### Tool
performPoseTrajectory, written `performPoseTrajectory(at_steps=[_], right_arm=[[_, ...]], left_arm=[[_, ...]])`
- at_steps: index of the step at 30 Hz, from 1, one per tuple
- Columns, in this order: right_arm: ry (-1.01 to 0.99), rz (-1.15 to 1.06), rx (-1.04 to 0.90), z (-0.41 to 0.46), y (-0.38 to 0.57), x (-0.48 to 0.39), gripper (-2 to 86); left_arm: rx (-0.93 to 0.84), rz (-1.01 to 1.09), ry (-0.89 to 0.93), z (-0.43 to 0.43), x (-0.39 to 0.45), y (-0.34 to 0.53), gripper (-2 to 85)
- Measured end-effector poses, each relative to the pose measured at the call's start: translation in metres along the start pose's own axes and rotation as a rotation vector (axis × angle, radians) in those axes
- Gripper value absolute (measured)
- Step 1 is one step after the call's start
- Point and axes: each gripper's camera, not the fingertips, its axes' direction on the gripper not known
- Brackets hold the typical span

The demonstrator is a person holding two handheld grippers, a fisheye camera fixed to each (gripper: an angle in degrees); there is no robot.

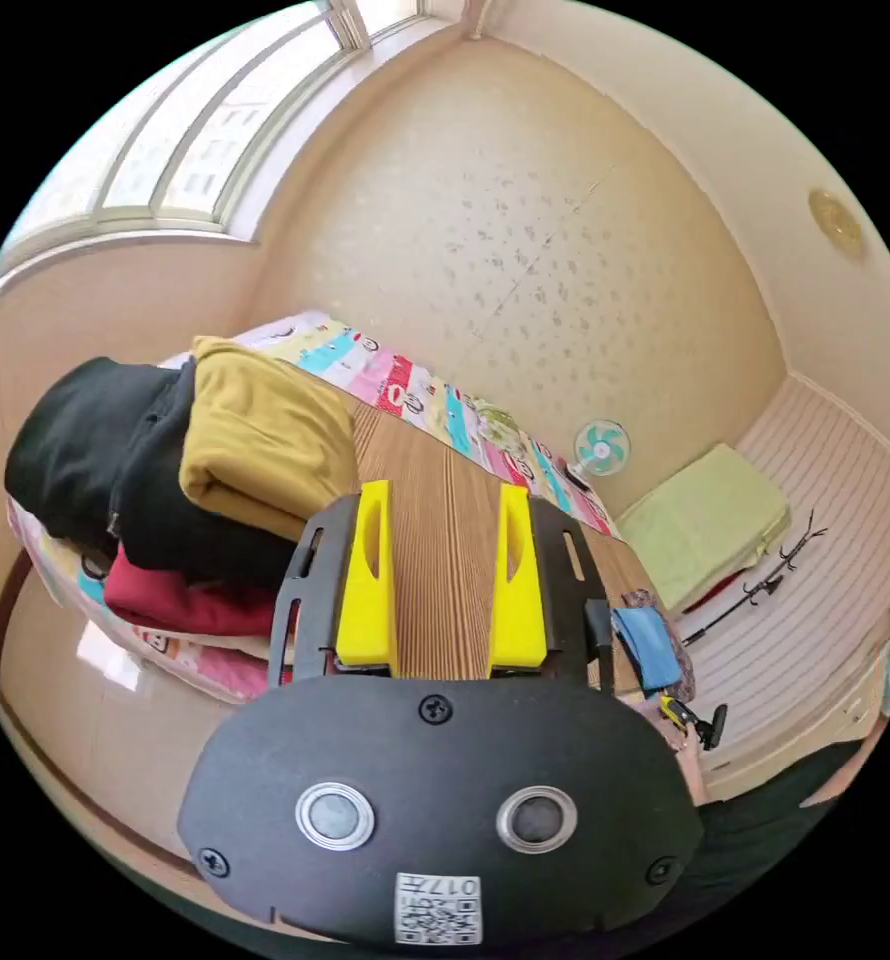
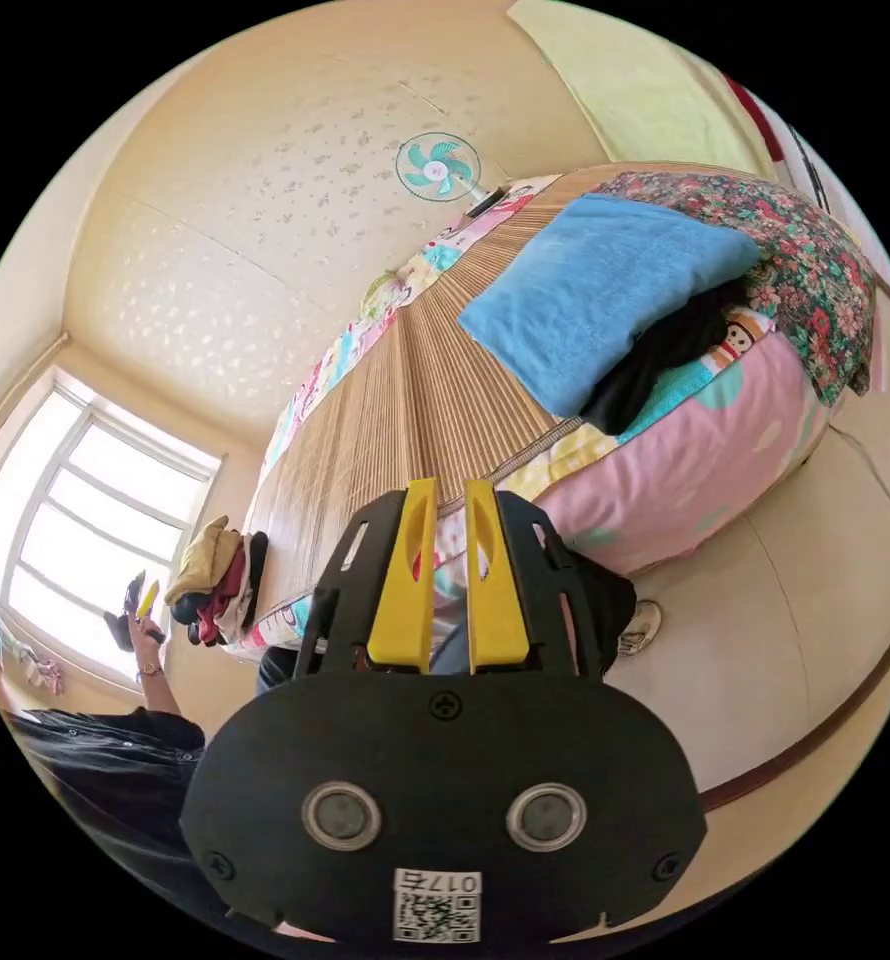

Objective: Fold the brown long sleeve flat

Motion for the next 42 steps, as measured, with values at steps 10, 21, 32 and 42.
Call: performPoseTrajectory(at_steps=[10,21,32,42], right_arm=[[-0.138,-0.107,-0.017,0.024,0.017,-0.047,1.2],[-0.287,-0.356,-0.208,0.085,0.033,-0.113,3.2],[-0.330,-0.263,-0.518,0.252,0.042,-0.161,10.0],[-0.411,-1.104,-0.250,0.124,0.173,-0.336,2.7]], left_arm=[[-0.130,0.062,0.042,0.085,0.023,-0.020,1.6],[-0.342,0.453,0.797,0.149,0.173,0.128,0.5],[-0.701,0.414,0.795,0.178,0.134,0.227,1.1],[-0.517,-0.069,0.696,0.161,0.038,0.089,13.0]])
